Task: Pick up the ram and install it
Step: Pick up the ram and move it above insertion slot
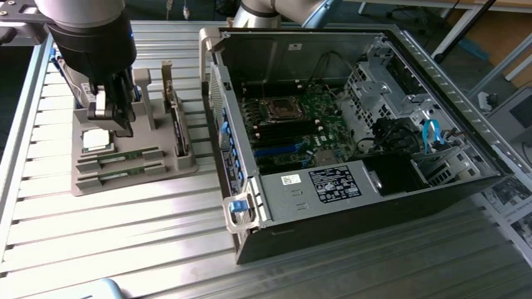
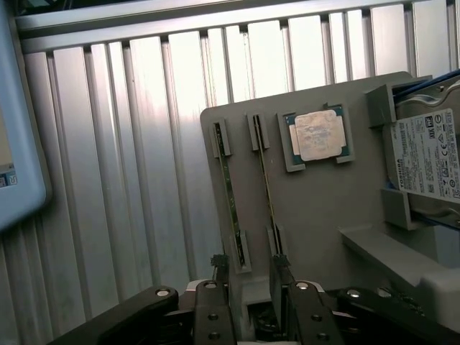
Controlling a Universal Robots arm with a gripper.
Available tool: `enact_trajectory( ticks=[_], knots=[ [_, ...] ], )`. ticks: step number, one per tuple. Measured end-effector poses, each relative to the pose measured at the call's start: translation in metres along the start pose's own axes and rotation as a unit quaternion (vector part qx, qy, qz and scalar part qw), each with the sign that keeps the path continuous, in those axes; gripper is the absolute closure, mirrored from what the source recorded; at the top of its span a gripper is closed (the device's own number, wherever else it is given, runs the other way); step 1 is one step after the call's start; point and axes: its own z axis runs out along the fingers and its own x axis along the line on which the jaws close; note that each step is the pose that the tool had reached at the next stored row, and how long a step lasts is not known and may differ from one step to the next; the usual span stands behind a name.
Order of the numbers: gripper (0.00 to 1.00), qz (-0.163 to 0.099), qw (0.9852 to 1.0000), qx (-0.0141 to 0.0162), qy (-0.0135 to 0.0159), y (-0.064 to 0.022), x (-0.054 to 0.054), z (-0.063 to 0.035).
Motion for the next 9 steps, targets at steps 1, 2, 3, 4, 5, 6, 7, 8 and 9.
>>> enact_trajectory(
  ticks=[1, 2, 3, 4, 5, 6, 7, 8, 9],
  knots=[
    [0.64, 0.000, 1.0000, 0.0000, 0.0000, 0.0001, 0.0000, 0.0002],
    [0.64, 0.000, 1.0000, 0.0000, 0.0000, 0.0001, 0.0000, 0.0004],
    [0.64, 0.000, 1.0000, 0.0000, 0.0000, 0.0002, 0.0000, 0.0007],
    [0.64, 0.000, 1.0000, 0.0000, 0.0000, 0.0002, 0.0000, 0.0009],
    [0.64, 0.000, 1.0000, 0.0000, 0.0000, 0.0003, 0.0000, 0.0011],
    [0.64, 0.000, 1.0000, 0.0000, 0.0000, 0.0004, 0.0000, 0.0016],
    [0.64, 0.000, 1.0000, 0.0000, 0.0000, 0.0005, 0.0000, 0.0019],
    [0.64, 0.000, 1.0000, 0.0000, 0.0000, 0.0005, 0.0000, 0.0022],
    [0.64, 0.000, 1.0000, 0.0000, 0.0000, 0.0006, 0.0000, 0.0024]
  ],
)
